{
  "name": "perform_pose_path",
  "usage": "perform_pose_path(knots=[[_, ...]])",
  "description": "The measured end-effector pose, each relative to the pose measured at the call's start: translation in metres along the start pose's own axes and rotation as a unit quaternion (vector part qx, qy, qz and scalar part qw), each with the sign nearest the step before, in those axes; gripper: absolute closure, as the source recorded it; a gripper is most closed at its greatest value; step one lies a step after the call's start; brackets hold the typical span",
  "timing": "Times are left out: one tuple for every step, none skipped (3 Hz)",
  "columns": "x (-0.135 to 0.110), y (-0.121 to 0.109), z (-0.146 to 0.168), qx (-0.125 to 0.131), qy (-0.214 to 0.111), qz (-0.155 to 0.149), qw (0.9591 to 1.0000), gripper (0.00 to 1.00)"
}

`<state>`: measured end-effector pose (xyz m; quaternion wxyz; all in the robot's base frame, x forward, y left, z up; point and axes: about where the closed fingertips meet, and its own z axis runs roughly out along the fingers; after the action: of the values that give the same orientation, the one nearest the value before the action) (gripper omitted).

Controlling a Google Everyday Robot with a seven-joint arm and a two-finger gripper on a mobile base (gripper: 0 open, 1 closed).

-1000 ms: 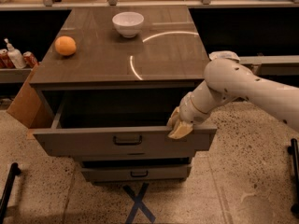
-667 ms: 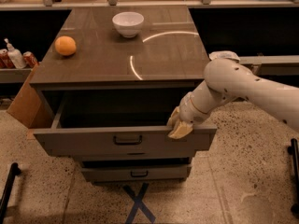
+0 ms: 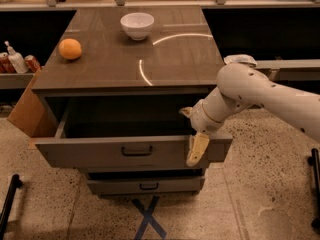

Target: Open top drawer

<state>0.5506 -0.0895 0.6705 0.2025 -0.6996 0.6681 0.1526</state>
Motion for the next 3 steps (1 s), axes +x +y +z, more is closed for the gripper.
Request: perform_pose_path(knots=[[-0.001, 0.003, 0.003, -0.006, -0.003, -0.004, 1.0000, 0.00], [-0.004, 0.017, 0.008, -0.028, -0.003, -0.010, 0.9996, 0.00], [-0.011, 0.037, 0.010, -0.050, 0.007, -0.017, 0.9986, 0.05]])
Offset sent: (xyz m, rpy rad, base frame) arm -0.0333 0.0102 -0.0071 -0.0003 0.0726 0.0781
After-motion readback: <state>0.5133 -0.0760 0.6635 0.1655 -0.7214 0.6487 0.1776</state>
